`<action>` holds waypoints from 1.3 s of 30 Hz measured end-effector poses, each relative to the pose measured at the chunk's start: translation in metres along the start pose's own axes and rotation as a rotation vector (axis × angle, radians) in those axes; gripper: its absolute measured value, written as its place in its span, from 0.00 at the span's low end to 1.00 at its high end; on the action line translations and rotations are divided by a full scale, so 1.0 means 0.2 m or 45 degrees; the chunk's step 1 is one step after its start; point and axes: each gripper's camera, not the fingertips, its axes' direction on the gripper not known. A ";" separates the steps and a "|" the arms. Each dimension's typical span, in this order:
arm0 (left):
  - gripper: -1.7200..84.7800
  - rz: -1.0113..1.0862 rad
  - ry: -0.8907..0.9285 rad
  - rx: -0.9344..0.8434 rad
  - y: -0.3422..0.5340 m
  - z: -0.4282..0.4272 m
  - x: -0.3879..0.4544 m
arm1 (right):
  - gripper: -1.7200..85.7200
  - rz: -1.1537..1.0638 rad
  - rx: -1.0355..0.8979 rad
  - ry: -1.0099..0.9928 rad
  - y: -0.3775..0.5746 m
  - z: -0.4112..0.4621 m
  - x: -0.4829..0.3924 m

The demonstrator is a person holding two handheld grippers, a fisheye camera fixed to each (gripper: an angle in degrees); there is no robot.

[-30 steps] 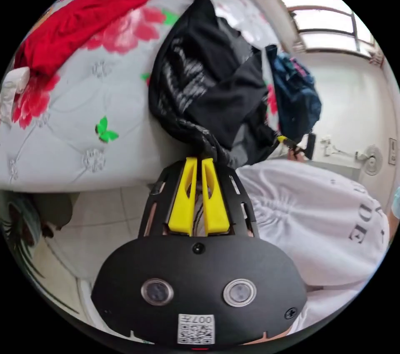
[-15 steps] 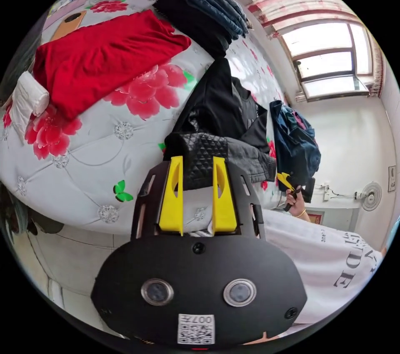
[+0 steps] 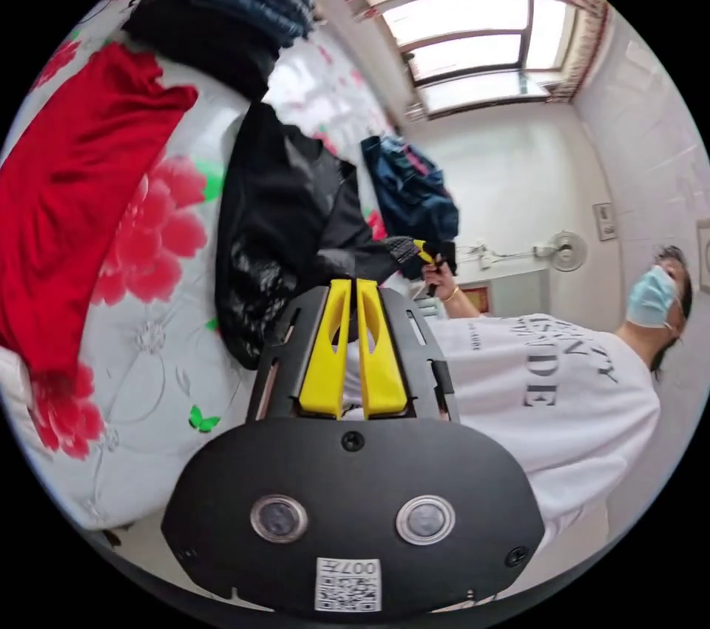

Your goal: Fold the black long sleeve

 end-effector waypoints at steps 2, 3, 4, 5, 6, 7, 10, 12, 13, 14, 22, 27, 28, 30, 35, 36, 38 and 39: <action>0.01 0.007 0.068 0.095 -0.11 -0.12 -0.02 | 0.02 0.000 0.174 -0.093 -0.13 -0.12 -0.01; 0.01 -0.002 0.126 0.156 -0.20 -0.17 -0.04 | 0.02 -0.004 0.205 -0.098 -0.17 -0.14 -0.02; 0.01 -0.010 0.144 0.195 -0.25 -0.19 -0.06 | 0.02 -0.010 0.261 -0.106 -0.26 -0.17 -0.03; 0.02 -0.068 0.152 0.301 -0.36 -0.23 -0.09 | 0.02 -0.005 0.321 -0.104 -0.35 -0.18 -0.03; 0.02 -0.171 0.172 0.422 -0.46 -0.24 -0.15 | 0.02 0.003 0.355 -0.100 -0.39 -0.18 -0.04; 0.03 -0.215 0.192 0.478 -0.51 -0.24 -0.18 | 0.03 0.010 0.417 -0.089 -0.47 -0.16 -0.04; 0.09 -0.372 0.166 0.682 -0.71 -0.15 -0.30 | 0.05 0.061 0.465 0.102 -0.63 -0.04 -0.01; 0.11 -0.461 0.038 0.665 -0.78 -0.05 -0.35 | 0.06 0.137 0.370 0.209 -0.67 0.07 0.06; 0.11 -0.459 0.007 0.643 -0.79 -0.03 -0.34 | 0.07 0.154 0.308 0.245 -0.66 0.13 0.10; 0.11 -0.435 -0.065 0.588 -0.80 0.02 -0.33 | 0.08 0.163 0.286 0.291 -0.61 0.17 0.14; 0.11 -0.330 -0.627 0.193 -0.42 0.36 -0.19 | 0.12 0.553 0.392 0.482 0.01 0.14 0.47; 0.11 -0.409 -0.619 0.273 -0.31 0.37 -0.17 | 0.13 0.653 0.385 0.296 0.08 0.24 0.60; 0.11 -0.426 -0.610 0.273 -0.31 0.38 -0.18 | 0.12 0.651 0.423 0.281 0.07 0.27 0.60; 0.10 -0.485 -0.585 0.273 -0.35 0.37 -0.21 | 0.11 0.661 0.410 0.170 0.01 0.35 0.62; 0.10 -0.509 -0.562 0.340 -0.32 0.31 -0.18 | 0.08 0.275 0.339 0.151 -0.33 0.54 0.26; 0.11 -0.512 -0.561 0.350 -0.29 0.29 -0.17 | 0.08 0.190 0.303 0.132 -0.39 0.58 0.18; 0.11 -0.519 -0.565 0.356 -0.23 0.25 -0.16 | 0.07 -0.200 0.079 0.159 -0.55 0.83 -0.23; 0.11 -0.529 -0.566 0.365 -0.19 0.22 -0.17 | 0.07 -0.307 0.014 0.178 -0.57 0.92 -0.34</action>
